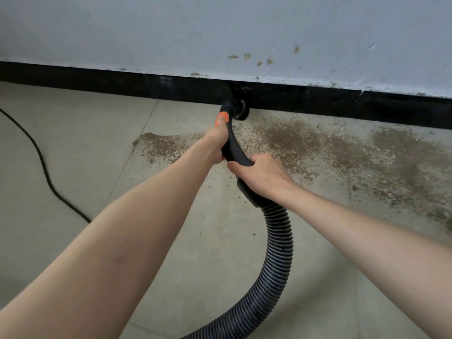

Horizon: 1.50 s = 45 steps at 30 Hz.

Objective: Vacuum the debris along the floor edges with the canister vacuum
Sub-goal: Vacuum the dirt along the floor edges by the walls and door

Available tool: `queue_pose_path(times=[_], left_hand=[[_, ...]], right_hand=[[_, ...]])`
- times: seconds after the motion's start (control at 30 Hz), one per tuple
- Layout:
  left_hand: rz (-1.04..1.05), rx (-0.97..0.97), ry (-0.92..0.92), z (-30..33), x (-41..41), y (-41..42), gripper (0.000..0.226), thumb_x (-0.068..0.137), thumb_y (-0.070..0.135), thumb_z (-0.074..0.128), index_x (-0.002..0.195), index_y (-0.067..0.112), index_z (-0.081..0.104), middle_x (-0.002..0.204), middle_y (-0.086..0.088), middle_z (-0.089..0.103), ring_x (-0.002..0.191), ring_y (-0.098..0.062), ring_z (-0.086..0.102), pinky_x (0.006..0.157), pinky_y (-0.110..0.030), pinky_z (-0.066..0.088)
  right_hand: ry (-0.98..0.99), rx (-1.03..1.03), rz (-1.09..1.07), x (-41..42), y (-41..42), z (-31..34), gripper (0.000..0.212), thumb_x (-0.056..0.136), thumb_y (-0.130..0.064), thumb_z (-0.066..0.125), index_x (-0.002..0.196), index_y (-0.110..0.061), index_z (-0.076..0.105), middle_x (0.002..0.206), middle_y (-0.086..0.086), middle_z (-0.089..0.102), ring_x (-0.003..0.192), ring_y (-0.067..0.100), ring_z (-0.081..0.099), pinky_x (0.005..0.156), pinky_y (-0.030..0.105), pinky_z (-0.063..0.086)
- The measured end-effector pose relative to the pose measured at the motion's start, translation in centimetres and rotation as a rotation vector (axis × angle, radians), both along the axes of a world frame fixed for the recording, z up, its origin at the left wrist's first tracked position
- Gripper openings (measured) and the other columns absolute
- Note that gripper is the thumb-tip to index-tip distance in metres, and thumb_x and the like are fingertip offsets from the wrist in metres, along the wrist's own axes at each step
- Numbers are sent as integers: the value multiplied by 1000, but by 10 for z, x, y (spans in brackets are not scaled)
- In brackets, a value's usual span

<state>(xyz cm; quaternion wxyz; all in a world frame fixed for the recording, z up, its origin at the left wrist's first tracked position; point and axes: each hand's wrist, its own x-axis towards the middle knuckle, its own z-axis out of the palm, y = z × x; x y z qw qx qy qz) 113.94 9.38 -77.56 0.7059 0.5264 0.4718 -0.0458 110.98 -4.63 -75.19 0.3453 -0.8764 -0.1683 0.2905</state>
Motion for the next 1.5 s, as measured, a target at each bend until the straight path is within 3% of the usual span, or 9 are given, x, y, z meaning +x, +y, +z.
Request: queue_pose_path(times=[0.1, 0.23, 0.37, 0.47, 0.63, 0.73, 0.87, 1.23, 1.5], left_hand=[[23, 4, -37, 1, -13, 10, 67, 93, 57, 43, 130, 1, 49, 99, -11, 62, 72, -22, 57, 70, -32, 48], [138, 80, -25, 4, -51, 51, 68, 93, 57, 44, 132, 2, 47, 128, -16, 57, 112, -30, 59, 77, -34, 48], [297, 151, -36, 6, -107, 101, 62, 93, 58, 43, 128, 7, 49, 110, -12, 60, 87, -23, 59, 71, -32, 50], [384, 144, -29, 5, -150, 130, 66, 92, 60, 42, 130, 6, 49, 97, -7, 61, 90, -24, 61, 78, -34, 49], [497, 117, -18, 1, -200, 151, 69, 90, 62, 42, 131, 6, 48, 75, -2, 51, 67, -17, 51, 70, -32, 47], [544, 75, 4, -6, -220, 153, 67, 91, 61, 43, 130, 7, 48, 74, -3, 50, 64, -17, 50, 63, -30, 46], [576, 34, 31, -19, -230, 147, 66, 92, 60, 41, 131, 7, 48, 75, -4, 50, 66, -18, 50, 76, -33, 45], [470, 22, -3, -26, -181, 138, 70, 90, 64, 41, 125, 5, 51, 78, -6, 55, 68, -20, 53, 78, -35, 49], [403, 47, 19, -21, -148, 138, 71, 90, 65, 39, 131, 7, 48, 131, -12, 56, 118, -28, 56, 92, -37, 50]], right_hand=[[4, 28, -4, -14, 10, 3, 41, 84, -54, 58, 78, -13, 64, 79, 3, 72, 72, 25, 69, 73, 39, 57], [34, 75, 73, -41, 44, 10, 39, 84, -53, 59, 72, -16, 59, 76, 2, 70, 72, 24, 68, 68, 34, 53], [12, 50, 230, -79, 90, 12, 41, 85, -56, 57, 73, -17, 53, 77, 3, 64, 73, 26, 64, 60, 32, 44], [25, 51, 332, -105, 118, 11, 40, 84, -58, 57, 74, -19, 52, 84, 6, 67, 79, 28, 65, 63, 33, 45], [45, 36, 437, -135, 139, 10, 40, 83, -59, 58, 79, -19, 57, 87, 6, 69, 80, 27, 66, 68, 34, 50], [55, 6, 475, -148, 142, 7, 40, 83, -59, 58, 82, -18, 59, 87, 6, 69, 81, 27, 67, 71, 35, 53], [65, -36, 497, -155, 139, -2, 39, 82, -59, 58, 79, -20, 59, 85, 5, 69, 79, 26, 67, 68, 33, 51], [29, -41, 399, -122, 128, -10, 38, 84, -58, 58, 72, -23, 54, 80, 2, 67, 78, 25, 66, 65, 32, 48], [85, 9, 331, -90, 127, -16, 40, 82, -57, 60, 77, -18, 61, 80, 3, 70, 74, 22, 67, 69, 32, 52]])
